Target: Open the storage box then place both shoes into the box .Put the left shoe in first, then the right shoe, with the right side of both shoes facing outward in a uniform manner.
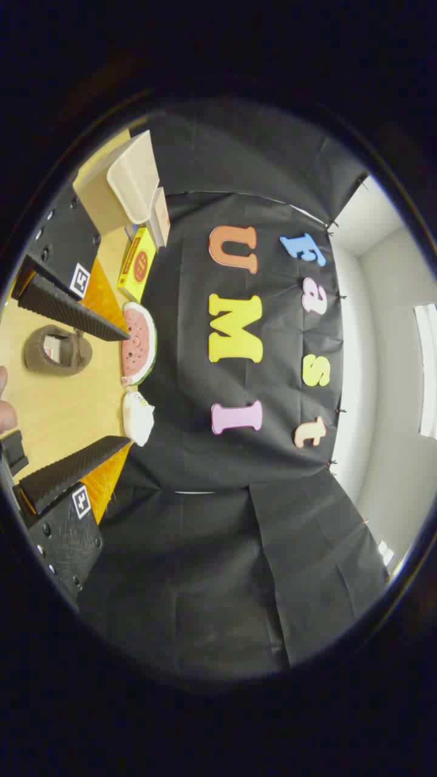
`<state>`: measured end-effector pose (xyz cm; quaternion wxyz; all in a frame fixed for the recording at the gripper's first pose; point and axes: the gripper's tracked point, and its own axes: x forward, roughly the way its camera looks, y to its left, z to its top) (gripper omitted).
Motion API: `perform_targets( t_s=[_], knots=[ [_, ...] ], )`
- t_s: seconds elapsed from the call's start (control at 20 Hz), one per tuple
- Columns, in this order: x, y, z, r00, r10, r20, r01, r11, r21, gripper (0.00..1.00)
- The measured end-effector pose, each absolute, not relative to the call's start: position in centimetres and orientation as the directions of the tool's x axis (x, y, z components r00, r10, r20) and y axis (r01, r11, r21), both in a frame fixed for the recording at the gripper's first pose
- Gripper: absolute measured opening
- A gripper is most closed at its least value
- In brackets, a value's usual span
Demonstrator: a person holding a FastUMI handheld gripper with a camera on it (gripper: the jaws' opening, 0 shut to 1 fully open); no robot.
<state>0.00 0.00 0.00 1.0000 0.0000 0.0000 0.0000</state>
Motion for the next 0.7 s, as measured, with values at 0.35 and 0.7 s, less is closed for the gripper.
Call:
perform_targets(
  t_s=[0.35, 0.7],
  knots=[
    [-0.8, 0.3, 0.4, 1.000, 0.012, 0.000, -0.012, 1.000, -0.002, 0.95],
    [-1.3, 0.3, -0.4, 0.999, 0.028, -0.021, -0.028, 0.999, 0.024, 0.95]
  ],
)
